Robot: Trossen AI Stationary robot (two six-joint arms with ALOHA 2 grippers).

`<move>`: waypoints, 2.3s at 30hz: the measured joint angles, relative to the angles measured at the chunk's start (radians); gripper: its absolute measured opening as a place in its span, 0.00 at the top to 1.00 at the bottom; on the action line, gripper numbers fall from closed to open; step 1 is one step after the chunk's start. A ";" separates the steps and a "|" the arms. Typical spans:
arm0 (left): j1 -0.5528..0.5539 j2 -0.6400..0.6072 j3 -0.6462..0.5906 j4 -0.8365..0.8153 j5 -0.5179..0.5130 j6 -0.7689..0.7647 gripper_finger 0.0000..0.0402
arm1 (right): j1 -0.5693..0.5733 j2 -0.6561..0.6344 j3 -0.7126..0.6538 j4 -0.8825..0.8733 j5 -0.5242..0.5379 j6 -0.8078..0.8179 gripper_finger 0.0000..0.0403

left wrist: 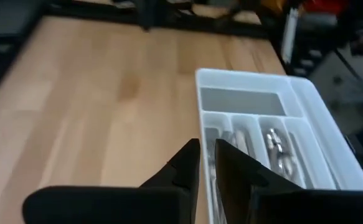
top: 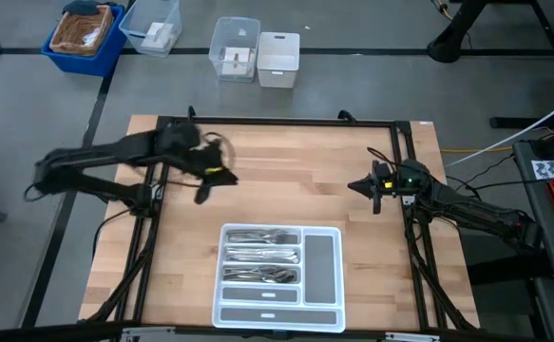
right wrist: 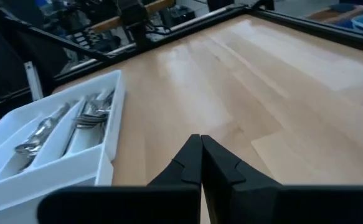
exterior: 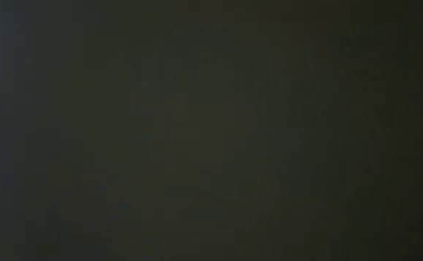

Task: Sort silverware
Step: Return to Home Position

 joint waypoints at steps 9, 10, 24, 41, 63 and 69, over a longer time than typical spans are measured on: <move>0.069 -0.489 -0.469 0.216 -0.099 -0.153 0.90 | 0.000 -0.064 0.000 0.008 -0.007 -0.041 0.99; 0.075 -0.533 -0.507 0.231 -0.099 -0.165 0.90 | 0.000 -0.071 0.001 0.009 -0.006 -0.049 0.99; 0.083 -1.038 -0.862 0.356 -0.098 -0.227 0.90 | 0.000 -0.128 0.008 -0.057 -0.005 -0.087 0.99; 0.081 -1.047 -1.042 0.657 -0.063 -0.161 0.90 | 0.000 -0.126 0.007 -0.064 -0.006 -0.112 0.99; 0.081 -1.044 -1.042 0.658 -0.109 -0.184 0.90 | 0.000 -0.126 0.003 -0.079 0.336 -0.261 0.99; 0.081 -1.044 -1.042 0.652 -0.109 -0.180 0.90 | 0.000 -0.126 0.001 -0.072 0.351 -0.261 0.99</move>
